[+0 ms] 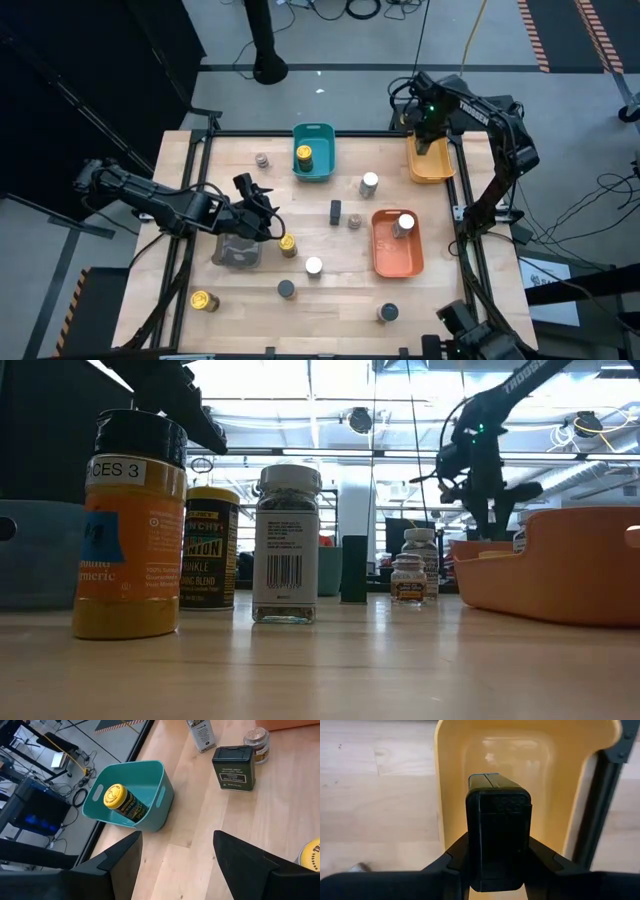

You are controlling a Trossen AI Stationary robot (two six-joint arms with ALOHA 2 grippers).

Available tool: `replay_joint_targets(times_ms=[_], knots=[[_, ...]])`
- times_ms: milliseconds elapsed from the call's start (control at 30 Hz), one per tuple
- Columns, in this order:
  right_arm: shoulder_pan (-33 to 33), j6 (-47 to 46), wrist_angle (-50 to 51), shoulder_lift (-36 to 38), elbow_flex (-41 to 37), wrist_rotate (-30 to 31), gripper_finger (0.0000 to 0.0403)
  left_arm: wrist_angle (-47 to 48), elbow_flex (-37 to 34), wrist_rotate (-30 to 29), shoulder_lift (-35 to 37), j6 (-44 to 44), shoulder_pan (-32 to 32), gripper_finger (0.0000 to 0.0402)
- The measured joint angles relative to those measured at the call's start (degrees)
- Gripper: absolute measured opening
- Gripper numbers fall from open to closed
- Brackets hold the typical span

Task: Sort spices by type
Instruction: Put the bottom black seasoning can into the yellow bin

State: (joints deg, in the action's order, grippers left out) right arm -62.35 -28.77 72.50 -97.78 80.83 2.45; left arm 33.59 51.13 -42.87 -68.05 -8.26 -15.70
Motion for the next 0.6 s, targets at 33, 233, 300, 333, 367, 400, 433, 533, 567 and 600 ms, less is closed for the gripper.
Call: replay_joint_targets(times_ms=[33,233,300,333,367,400,433,533,567,600], knots=[[-0.30,0.05,-1.21,0.00,-0.83,-0.26,0.0107,-0.01,0.00,0.00,0.00,-0.03,0.00,0.0251],[-1.92,0.66,-7.73,0.00,-5.04,-2.89,0.0107,-0.01,0.00,0.01,0.00,-0.32,0.00,0.0251],[-2.23,0.72,-8.89,-0.02,-5.86,-2.87,0.0107,-0.01,0.00,0.02,0.00,-0.32,0.00,0.0251],[-2.43,0.81,-8.97,-0.02,-5.98,-2.92,0.0107,-0.01,0.00,0.02,0.00,-0.32,0.00,0.0251],[-2.53,0.94,-8.95,0.00,-6.07,-2.88,0.0107,-0.01,0.00,0.02,0.00,-0.32,0.00,0.0251],[-2.53,1.08,-8.95,0.00,-6.09,-2.83,0.0107,-0.01,0.00,0.03,0.00,-0.32,0.00,0.0251],[-2.57,1.29,-9.10,-0.02,-6.09,-2.83,0.0107,-0.01,0.00,0.02,0.00,-0.32,0.00,0.0251],[-2.51,1.92,-9.91,0.00,-6.09,-2.83,0.0107,-0.01,0.00,0.04,0.00,-0.30,0.00,0.0251],[-2.51,1.99,-10.36,0.00,-6.09,-2.80,0.0107,-0.01,0.00,0.04,0.00,-0.30,0.00,0.0251],[-2.49,1.99,-10.95,-0.02,-6.09,-2.81,0.0107,-0.01,0.00,0.04,0.00,-0.31,0.00,0.0251]])
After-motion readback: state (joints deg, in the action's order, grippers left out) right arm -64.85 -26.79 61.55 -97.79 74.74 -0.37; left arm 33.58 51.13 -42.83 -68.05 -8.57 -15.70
